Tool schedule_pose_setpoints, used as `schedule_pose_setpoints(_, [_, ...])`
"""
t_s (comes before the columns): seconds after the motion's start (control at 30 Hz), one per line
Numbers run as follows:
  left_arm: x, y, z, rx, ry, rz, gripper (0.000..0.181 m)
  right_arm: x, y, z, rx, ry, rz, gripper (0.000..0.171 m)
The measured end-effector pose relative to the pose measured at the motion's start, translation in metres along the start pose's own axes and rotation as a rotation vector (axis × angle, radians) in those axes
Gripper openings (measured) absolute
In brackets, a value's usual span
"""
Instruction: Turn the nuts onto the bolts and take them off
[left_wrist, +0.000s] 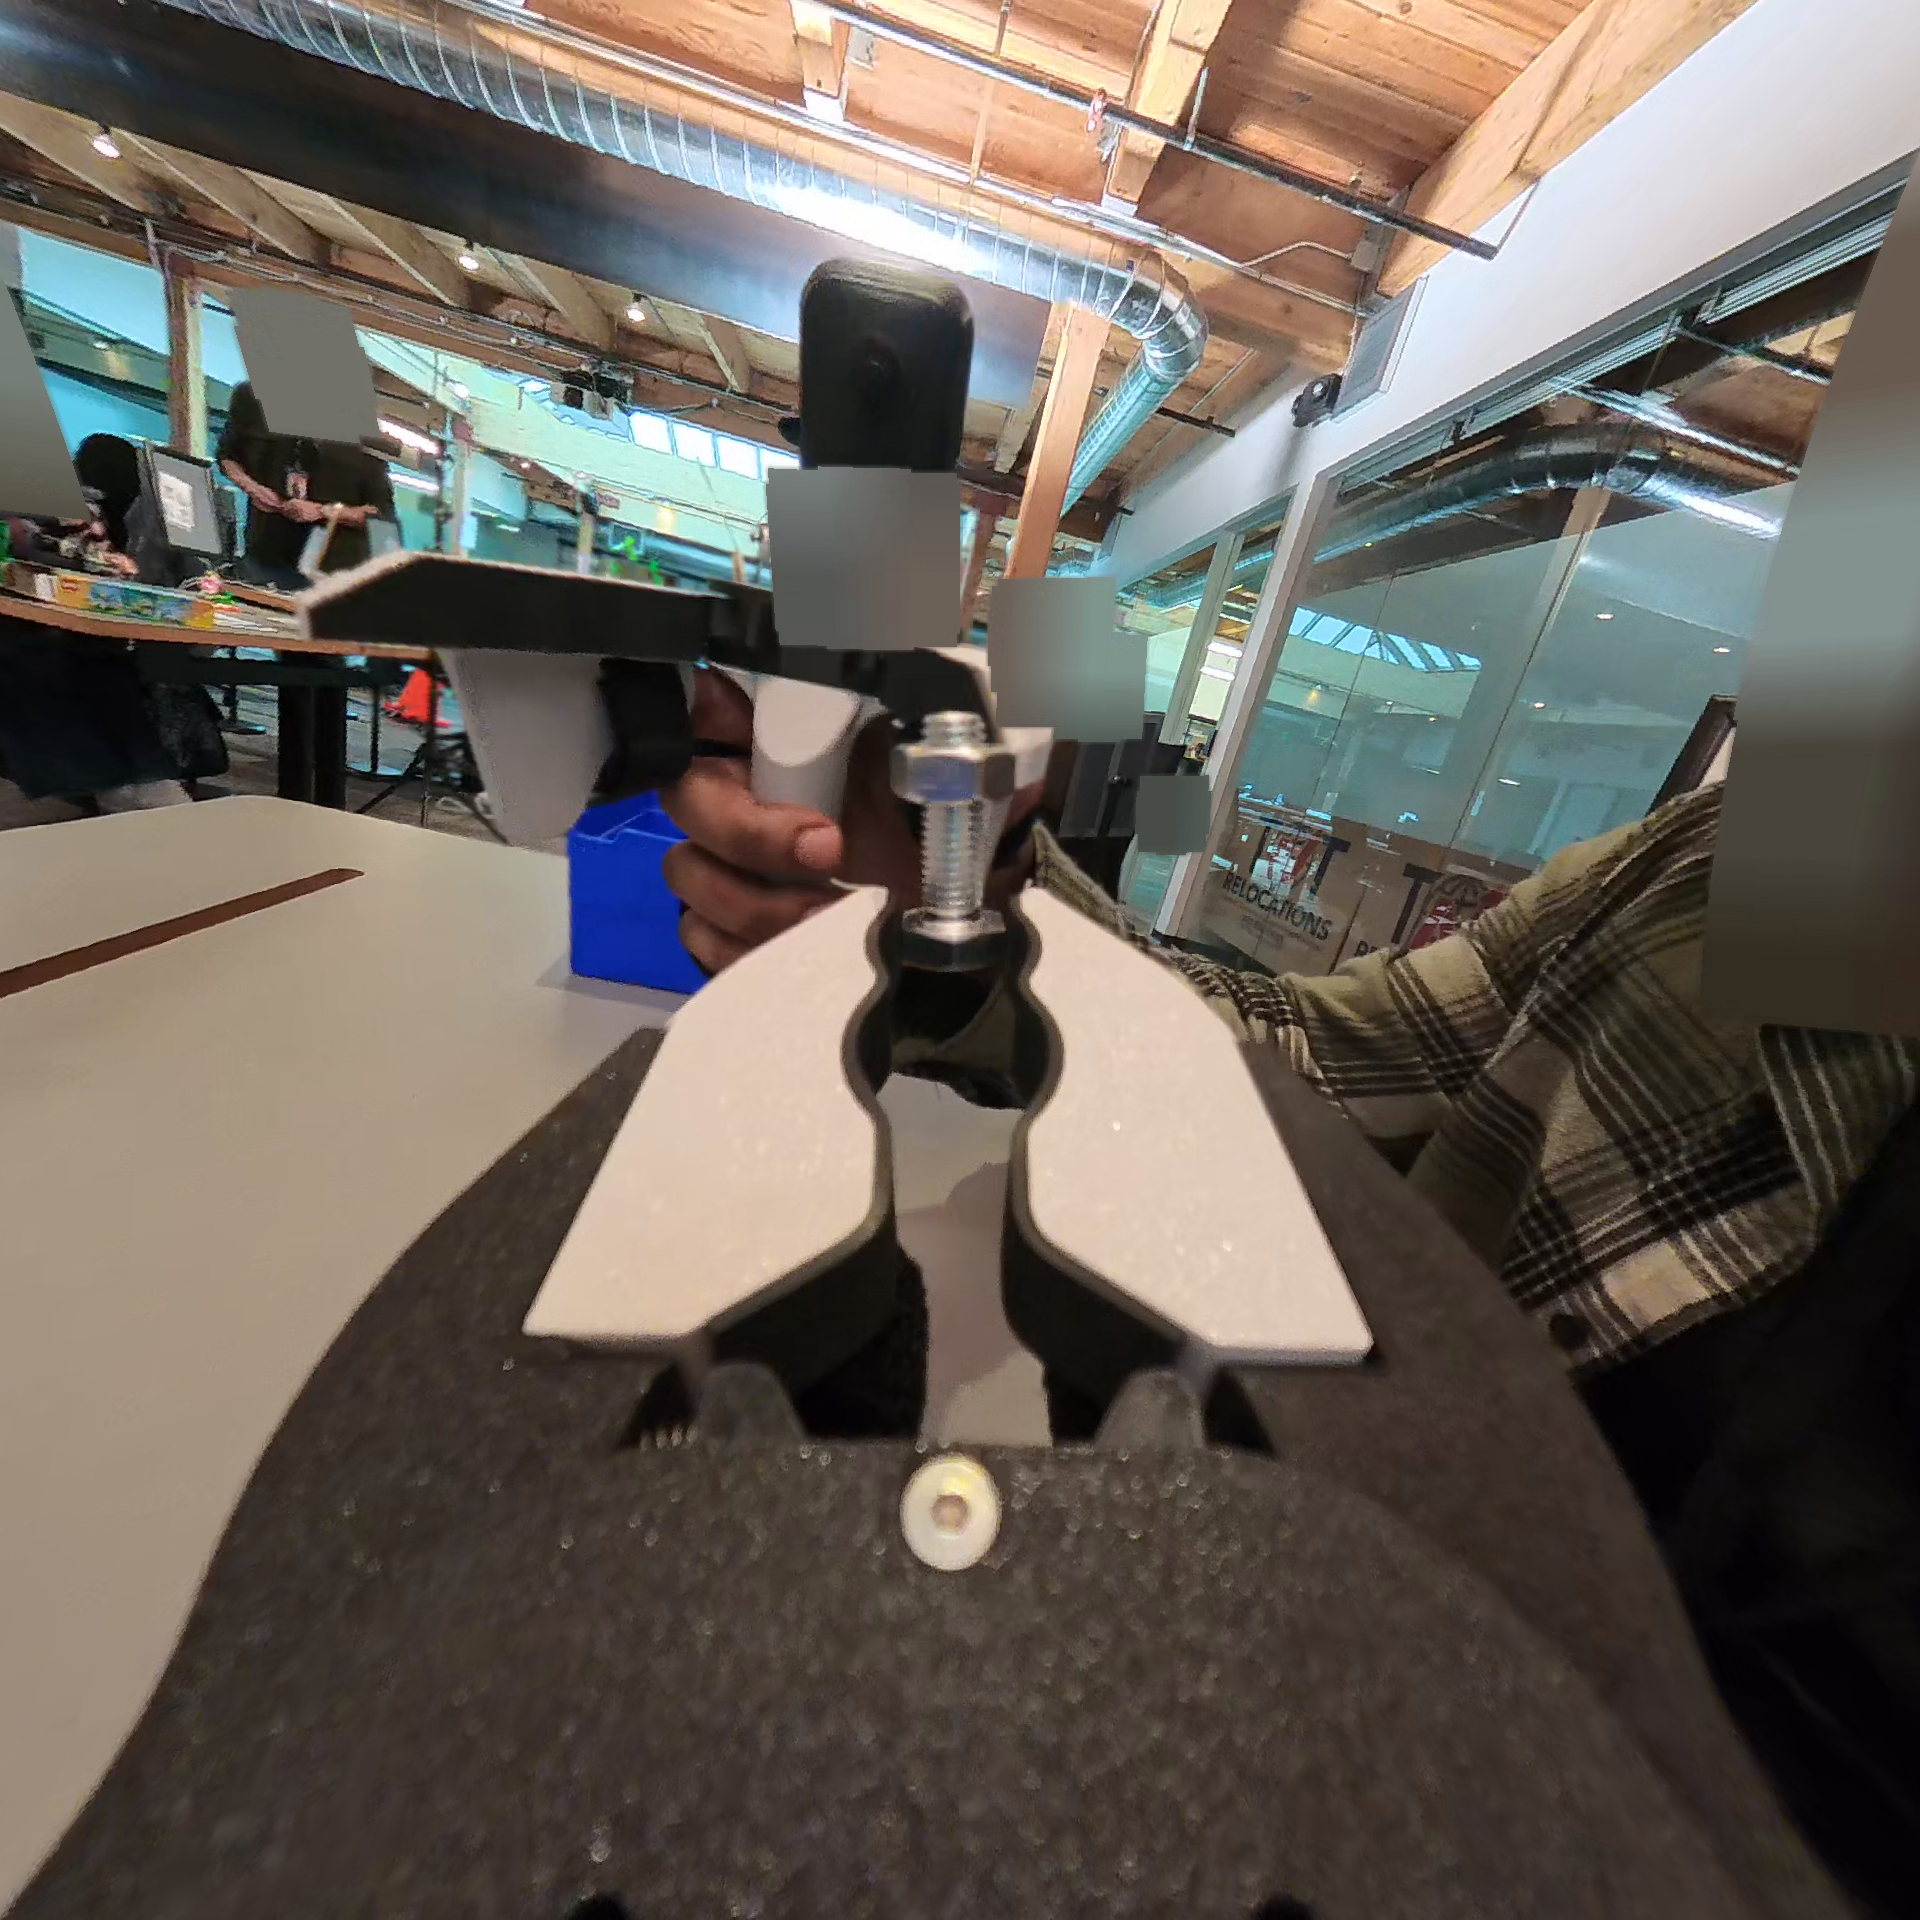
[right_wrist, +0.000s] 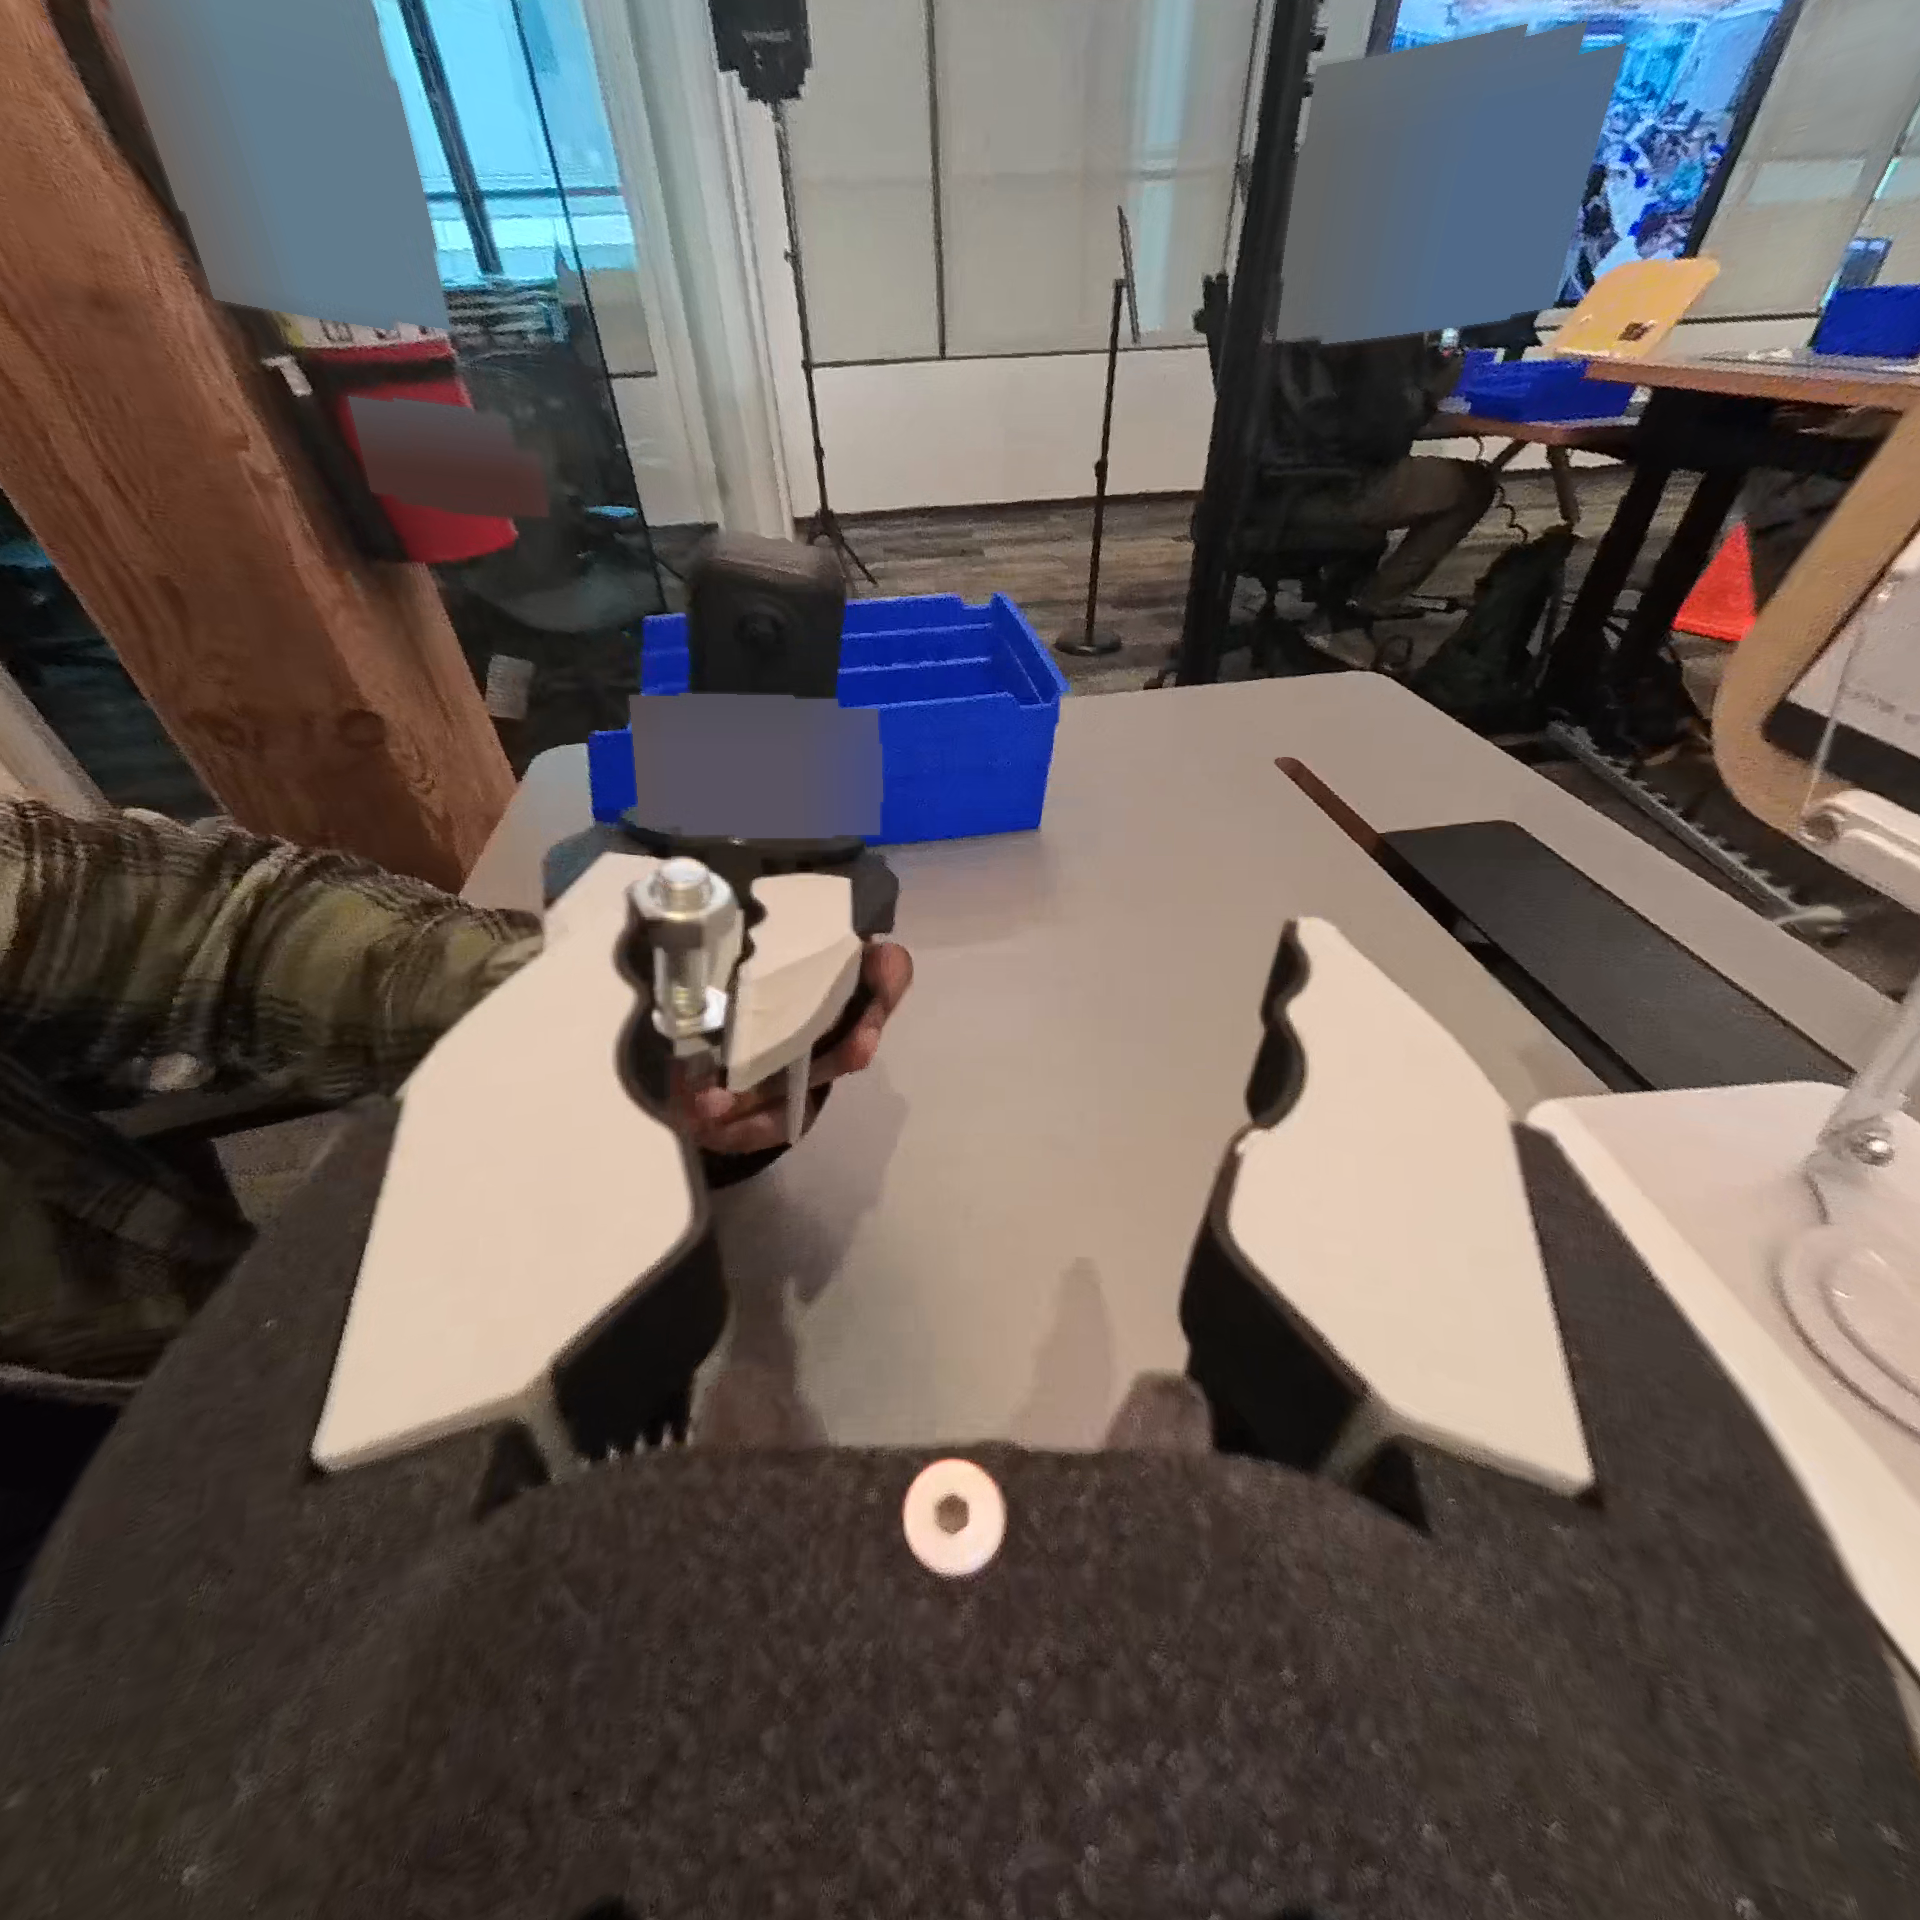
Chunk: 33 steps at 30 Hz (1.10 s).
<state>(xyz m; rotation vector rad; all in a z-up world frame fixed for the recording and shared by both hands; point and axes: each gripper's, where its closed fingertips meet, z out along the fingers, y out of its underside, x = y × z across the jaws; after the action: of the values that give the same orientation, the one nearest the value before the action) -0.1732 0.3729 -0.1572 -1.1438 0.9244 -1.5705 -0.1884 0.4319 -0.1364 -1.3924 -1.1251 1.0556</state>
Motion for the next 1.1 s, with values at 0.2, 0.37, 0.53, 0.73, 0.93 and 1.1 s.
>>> schedule_pose_setpoints(0.2, [0.0, -0.003, -0.001, 0.007, -0.002, 0.008, 0.018, 0.0, -0.01, -0.01, 0.064, -0.028, 0.038, 0.107])
schedule_pose_setpoints(0.37, [0.0, 0.0, 0.0, -0.001, -0.002, 0.001, 0.019, -0.001, 0.0, 0.0, -0.008, 0.004, -0.013, 0.109])
schedule_pose_setpoints(0.53, [0.002, -0.002, 0.0, -0.001, 0.001, 0.014, 0.019, 0.003, -0.009, -0.012, 0.054, -0.018, 0.035, 0.105])
schedule_pose_setpoints(0.73, [0.0, 0.002, 0.001, -0.015, -0.005, 0.01, 0.019, -0.002, -0.001, -0.001, -0.003, -0.011, 0.0, 0.107])
schedule_pose_setpoints(0.93, [0.001, -0.001, 0.001, -0.007, -0.002, 0.016, 0.019, -0.005, -0.008, -0.007, 0.035, -0.036, 0.01, 0.106])
schedule_pose_setpoints(1.1, [0.0, 0.001, 0.002, -0.013, -0.003, 0.011, 0.018, -0.001, -0.001, -0.003, -0.005, -0.006, -0.005, 0.105])
